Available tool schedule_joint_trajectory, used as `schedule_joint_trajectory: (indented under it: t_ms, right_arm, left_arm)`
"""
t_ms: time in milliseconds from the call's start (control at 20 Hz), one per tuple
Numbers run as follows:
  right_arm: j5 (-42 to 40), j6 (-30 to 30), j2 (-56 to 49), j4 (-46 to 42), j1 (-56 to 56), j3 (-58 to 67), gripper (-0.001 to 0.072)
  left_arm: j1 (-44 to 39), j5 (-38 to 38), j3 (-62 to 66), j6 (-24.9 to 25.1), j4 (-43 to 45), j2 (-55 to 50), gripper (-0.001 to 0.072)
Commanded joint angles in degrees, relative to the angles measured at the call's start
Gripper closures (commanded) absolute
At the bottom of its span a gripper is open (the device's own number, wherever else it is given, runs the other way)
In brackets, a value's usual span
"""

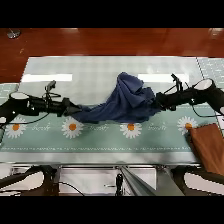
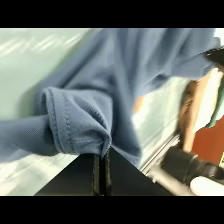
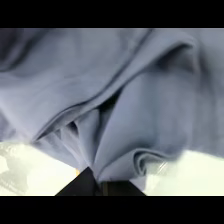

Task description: Fold the shirts.

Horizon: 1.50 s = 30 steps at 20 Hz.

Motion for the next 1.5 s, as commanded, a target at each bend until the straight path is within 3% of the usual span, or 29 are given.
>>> schedule_joint_trajectory:
  t_ms: [0, 150, 250, 350, 450, 600, 900, 1150, 1450]
  right_arm:
    - [3.13, 1.46, 1.07, -1.31, 0.42, 9.01, 0.0688]
    - [3.91, 4.00, 3.67, -1.38, -1.31, 30.69, 0.0688]
    - [4.52, 5.55, 4.31, -2.14, -2.67, 49.44, 0.0688]
    - [6.05, 7.48, 5.09, -6.64, -3.19, 66.62, 0.0688]
    - [5.40, 8.04, 9.79, -9.97, -3.15, 73.26, 0.0687]
    - [4.55, 6.51, 21.09, -12.76, -3.15, 70.03, 0.0687]
    - [6.84, 5.97, 38.03, -19.39, -3.15, 65.46, 0.0687]
    - [20.68, 7.48, 41.13, -19.34, -3.15, 64.78, 0.0686]
    - [26.47, 8.24, 41.66, -10.45, -3.15, 45.42, 0.0686]
  left_arm:
    - [0.02, -1.01, 7.26, -0.13, -8.17, 1.95, 0.0681]
    - [0.00, 0.90, 22.16, -0.22, -16.98, 5.16, 0.0682]
    - [0.11, 5.35, 36.81, -3.32, -16.83, 7.02, 0.0682]
    - [0.70, 9.42, 51.47, -7.45, -11.10, 8.37, 0.0682]
    - [1.09, 11.39, 64.30, -14.60, 2.47, 10.12, 0.0682]
    - [1.09, 9.64, 76.13, -21.27, 18.34, 14.23, 0.0682]
    - [1.09, 6.62, 75.89, -21.22, 27.96, 30.23, 0.0682]
    - [1.09, 2.23, 73.96, -21.18, 29.73, 36.52, 0.0682]
    - [1.09, -9.64, 56.26, -23.39, 29.42, 36.37, 0.0682]
